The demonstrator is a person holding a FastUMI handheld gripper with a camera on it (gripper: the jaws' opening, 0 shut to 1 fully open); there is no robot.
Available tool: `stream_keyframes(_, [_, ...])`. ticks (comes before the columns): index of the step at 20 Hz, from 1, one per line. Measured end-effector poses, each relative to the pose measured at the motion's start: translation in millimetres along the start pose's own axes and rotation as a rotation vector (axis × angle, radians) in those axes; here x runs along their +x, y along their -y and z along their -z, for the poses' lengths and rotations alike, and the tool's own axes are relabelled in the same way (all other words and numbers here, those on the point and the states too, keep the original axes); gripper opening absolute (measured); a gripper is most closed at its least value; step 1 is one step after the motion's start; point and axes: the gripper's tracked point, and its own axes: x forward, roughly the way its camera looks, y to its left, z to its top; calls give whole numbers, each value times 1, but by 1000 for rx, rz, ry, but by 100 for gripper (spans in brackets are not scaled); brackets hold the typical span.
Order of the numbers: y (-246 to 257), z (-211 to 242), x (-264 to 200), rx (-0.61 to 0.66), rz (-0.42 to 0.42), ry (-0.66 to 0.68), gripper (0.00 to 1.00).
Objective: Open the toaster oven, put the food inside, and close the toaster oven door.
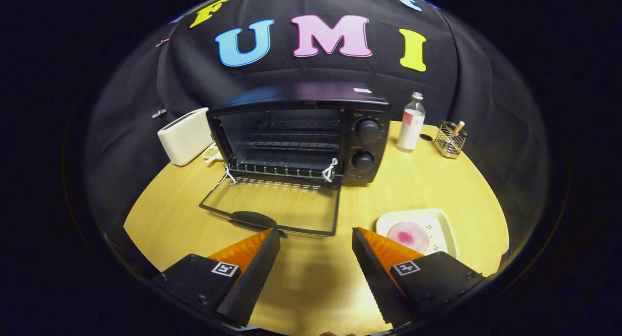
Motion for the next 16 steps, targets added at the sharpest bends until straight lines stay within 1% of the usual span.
stream_keyframes(1, [15, -6, -6, 2, -14, 1, 99])
stream_keyframes(4, [67, -25, -20, 2, -12, 12, 99])
stream_keyframes(6, [99, -29, -25, 28, -13, 4, 100])
stream_keyframes(11, [163, -10, -17, 129, -15, -82, 100])
stream_keyframes(16, [191, 30, 1, 155, -50, -197, 100])
